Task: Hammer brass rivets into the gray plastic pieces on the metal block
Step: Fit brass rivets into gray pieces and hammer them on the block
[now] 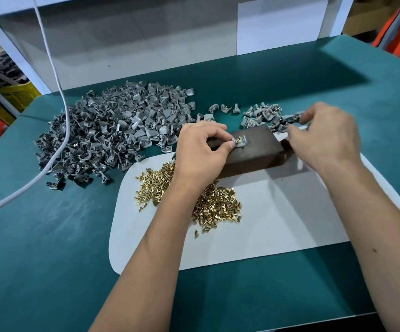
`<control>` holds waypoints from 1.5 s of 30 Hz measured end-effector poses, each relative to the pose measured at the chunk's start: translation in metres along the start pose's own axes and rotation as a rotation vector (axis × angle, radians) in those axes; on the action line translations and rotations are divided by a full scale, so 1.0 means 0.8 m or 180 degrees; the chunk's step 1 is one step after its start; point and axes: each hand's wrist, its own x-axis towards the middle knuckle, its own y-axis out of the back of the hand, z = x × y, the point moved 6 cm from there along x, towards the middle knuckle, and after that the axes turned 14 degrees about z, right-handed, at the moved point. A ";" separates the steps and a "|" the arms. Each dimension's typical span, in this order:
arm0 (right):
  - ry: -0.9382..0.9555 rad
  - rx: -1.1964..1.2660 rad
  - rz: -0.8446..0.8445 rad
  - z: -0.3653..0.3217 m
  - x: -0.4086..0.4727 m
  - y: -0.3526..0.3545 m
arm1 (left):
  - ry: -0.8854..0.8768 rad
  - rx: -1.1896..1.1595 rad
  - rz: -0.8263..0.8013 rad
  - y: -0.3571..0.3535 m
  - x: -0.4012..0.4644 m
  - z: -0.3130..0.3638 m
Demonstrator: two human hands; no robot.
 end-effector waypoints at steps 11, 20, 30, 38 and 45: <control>0.0042 -0.0625 -0.1297 0.028 -0.001 0.003 | 0.0166 -0.0084 -0.0012 -0.002 -0.002 -0.006; 0.0016 -0.0185 -0.1020 0.019 0.006 0.014 | 0.0429 -0.0175 -0.0178 -0.009 -0.001 -0.011; 0.1170 0.0688 -0.1231 -0.096 -0.021 0.045 | 0.0500 -0.0204 -0.0252 -0.011 0.000 -0.011; 0.1413 0.0620 -0.0698 -0.108 -0.030 0.056 | 0.0603 -0.0204 -0.0286 -0.011 0.000 -0.014; 0.1277 0.0428 -0.0379 -0.099 -0.019 0.067 | 0.0630 -0.0186 -0.0230 -0.009 0.000 -0.013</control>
